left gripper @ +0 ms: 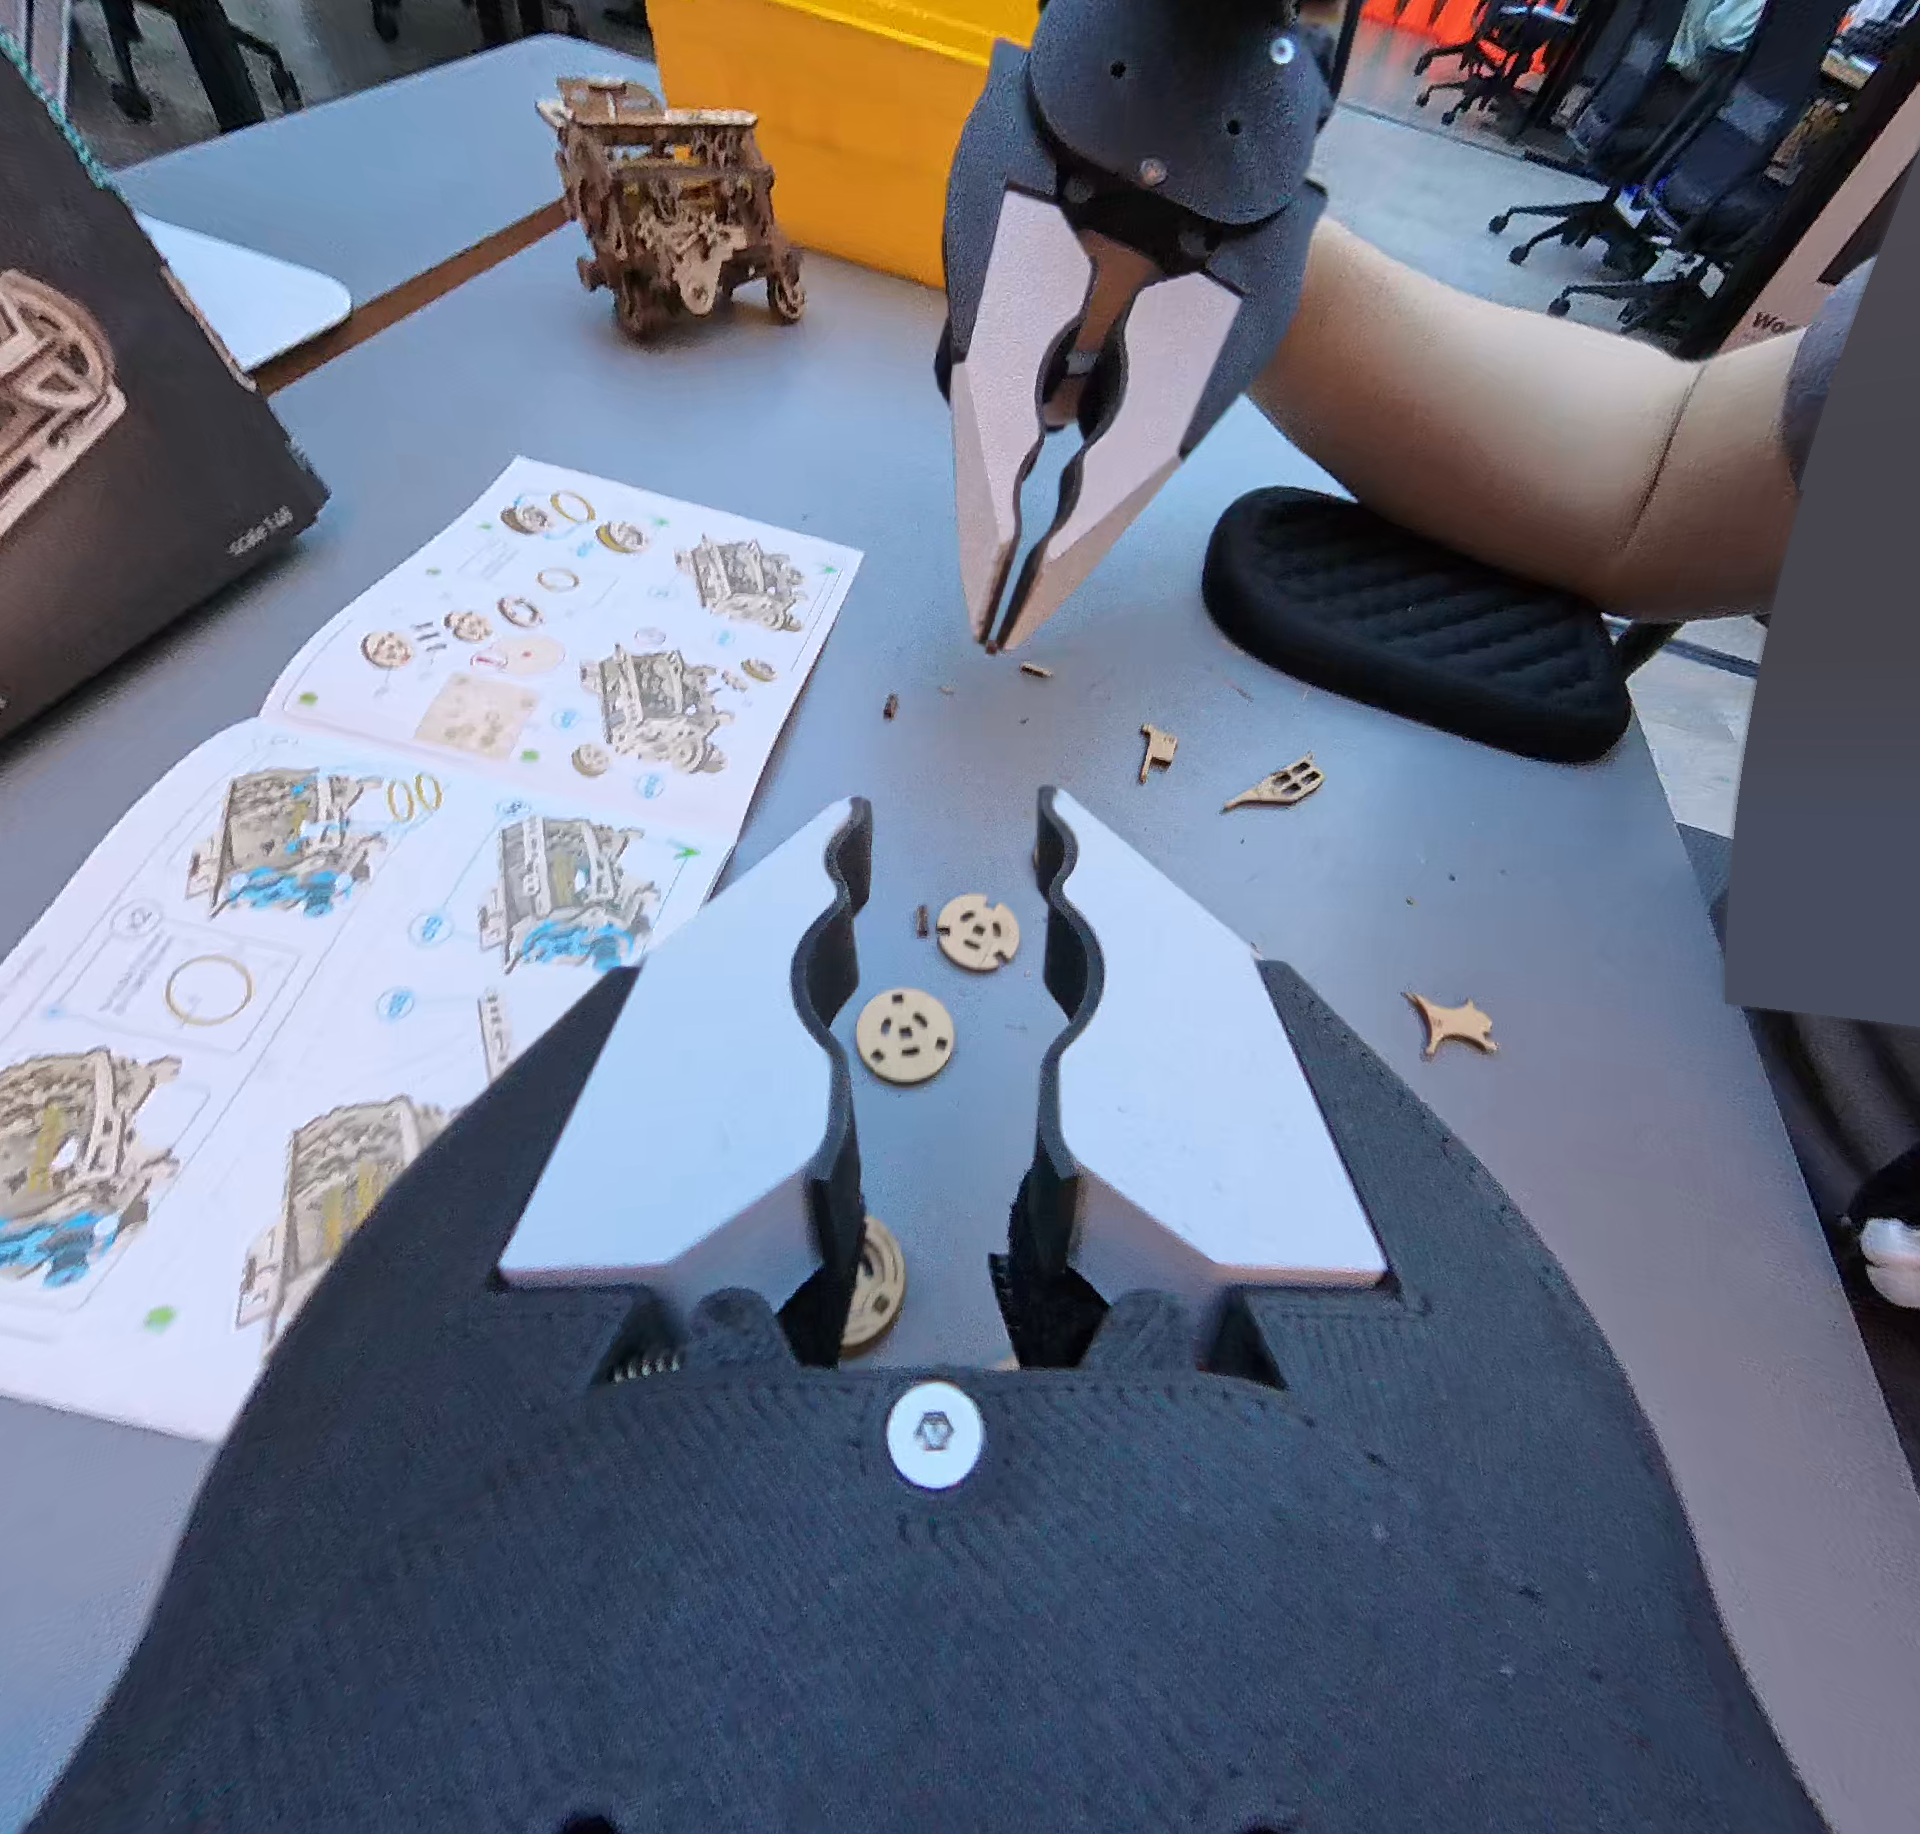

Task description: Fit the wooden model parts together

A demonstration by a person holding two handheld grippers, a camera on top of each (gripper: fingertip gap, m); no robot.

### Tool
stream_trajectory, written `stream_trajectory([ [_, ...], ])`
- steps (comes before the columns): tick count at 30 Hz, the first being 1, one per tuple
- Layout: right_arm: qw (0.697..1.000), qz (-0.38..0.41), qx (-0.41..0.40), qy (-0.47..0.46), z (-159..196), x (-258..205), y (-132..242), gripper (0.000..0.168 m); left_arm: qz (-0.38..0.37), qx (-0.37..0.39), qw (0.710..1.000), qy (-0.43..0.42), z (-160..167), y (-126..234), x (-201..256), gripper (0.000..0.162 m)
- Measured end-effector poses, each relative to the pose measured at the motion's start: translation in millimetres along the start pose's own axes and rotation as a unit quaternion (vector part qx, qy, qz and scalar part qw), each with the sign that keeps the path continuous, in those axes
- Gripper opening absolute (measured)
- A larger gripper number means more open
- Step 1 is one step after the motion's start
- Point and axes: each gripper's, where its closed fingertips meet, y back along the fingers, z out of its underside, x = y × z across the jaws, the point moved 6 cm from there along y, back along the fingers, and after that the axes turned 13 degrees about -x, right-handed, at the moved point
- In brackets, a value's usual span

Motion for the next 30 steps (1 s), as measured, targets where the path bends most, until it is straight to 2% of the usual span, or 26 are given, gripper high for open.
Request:
stream_trajectory([
  [3, 0.998, 0.055, 0.015, 0.041, -33, -8, 1, 0.001, -0.003, 0.007, 1.0, -0.01, -7, -7, 10, 0.03],
  [6, 0.988, 0.117, 0.006, 0.097, -51, -16, -1, 0.002, 0.079, 0.036, 0.992, 0.087, -14, -7, 13, 0.03],
  [9, 0.975, 0.176, 0.002, 0.135, -60, -21, -2, 0.002, 0.16, 0.076, 0.971, 0.164, -18, -2, 7, 0.024],
  [13, 0.963, 0.224, -0.005, 0.153, -65, -20, -1, 0.002, 0.186, 0.089, 0.96, 0.19, -17, -1, 3, 0.02],
  [19, 0.958, 0.236, -0.001, 0.165, -67, -21, 0, 0.002, 0.189, 0.088, 0.959, 0.192, -16, -5, 4, 0.004],
  [26, 0.956, 0.235, 0.018, 0.174, -68, -23, 1, 0.002, 0.21, 0.099, 0.953, 0.196, -17, -3, 4, 0.001],
  [30, 0.96, 0.209, 0.099, 0.16, -70, -25, 10, 0.007, 0.255, 0.13, 0.935, 0.208, -20, 4, 4, 0.0],
])
